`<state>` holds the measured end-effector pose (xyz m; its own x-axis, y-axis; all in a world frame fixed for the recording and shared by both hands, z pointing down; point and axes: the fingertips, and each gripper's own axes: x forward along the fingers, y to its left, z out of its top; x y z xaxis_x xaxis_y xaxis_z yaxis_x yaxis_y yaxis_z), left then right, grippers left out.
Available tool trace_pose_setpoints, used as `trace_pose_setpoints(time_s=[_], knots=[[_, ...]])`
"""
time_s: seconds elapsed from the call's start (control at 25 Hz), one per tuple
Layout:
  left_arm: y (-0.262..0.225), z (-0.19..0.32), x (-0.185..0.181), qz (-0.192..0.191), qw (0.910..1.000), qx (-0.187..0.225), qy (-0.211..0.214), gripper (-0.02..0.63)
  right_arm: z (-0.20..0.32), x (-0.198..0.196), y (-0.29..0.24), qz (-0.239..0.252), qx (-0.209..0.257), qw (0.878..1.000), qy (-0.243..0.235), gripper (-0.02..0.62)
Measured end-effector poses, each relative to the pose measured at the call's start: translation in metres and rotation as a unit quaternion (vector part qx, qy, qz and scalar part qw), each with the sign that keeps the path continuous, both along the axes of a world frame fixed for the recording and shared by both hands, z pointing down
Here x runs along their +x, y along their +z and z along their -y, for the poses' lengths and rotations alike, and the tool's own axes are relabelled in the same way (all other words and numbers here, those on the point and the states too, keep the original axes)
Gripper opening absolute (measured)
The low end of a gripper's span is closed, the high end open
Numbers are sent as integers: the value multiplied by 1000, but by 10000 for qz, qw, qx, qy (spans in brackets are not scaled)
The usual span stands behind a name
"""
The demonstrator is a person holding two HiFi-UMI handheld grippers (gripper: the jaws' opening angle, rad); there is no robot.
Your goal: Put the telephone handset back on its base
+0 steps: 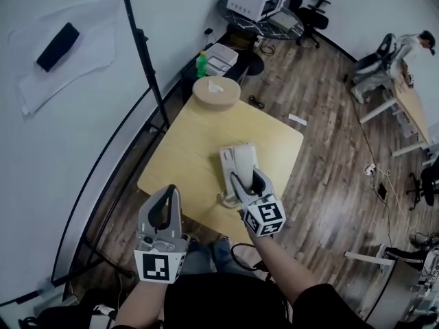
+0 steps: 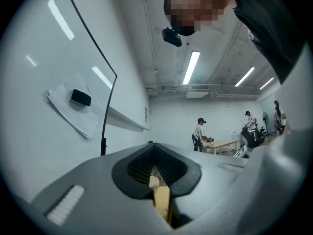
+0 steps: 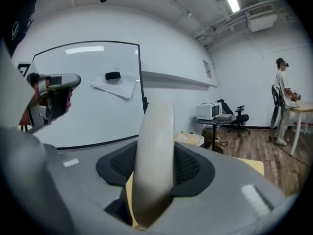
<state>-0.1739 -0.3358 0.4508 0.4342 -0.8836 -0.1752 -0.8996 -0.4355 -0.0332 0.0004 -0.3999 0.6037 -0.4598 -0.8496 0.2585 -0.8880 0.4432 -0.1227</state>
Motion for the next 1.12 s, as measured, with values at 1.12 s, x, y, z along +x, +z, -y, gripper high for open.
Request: trace_pose_setpoints(time_s=[1.12], knots=[[71, 8, 3, 185, 9981, -594, 37, 0, 45, -10, 176, -368, -1292, 9909, -26, 216]])
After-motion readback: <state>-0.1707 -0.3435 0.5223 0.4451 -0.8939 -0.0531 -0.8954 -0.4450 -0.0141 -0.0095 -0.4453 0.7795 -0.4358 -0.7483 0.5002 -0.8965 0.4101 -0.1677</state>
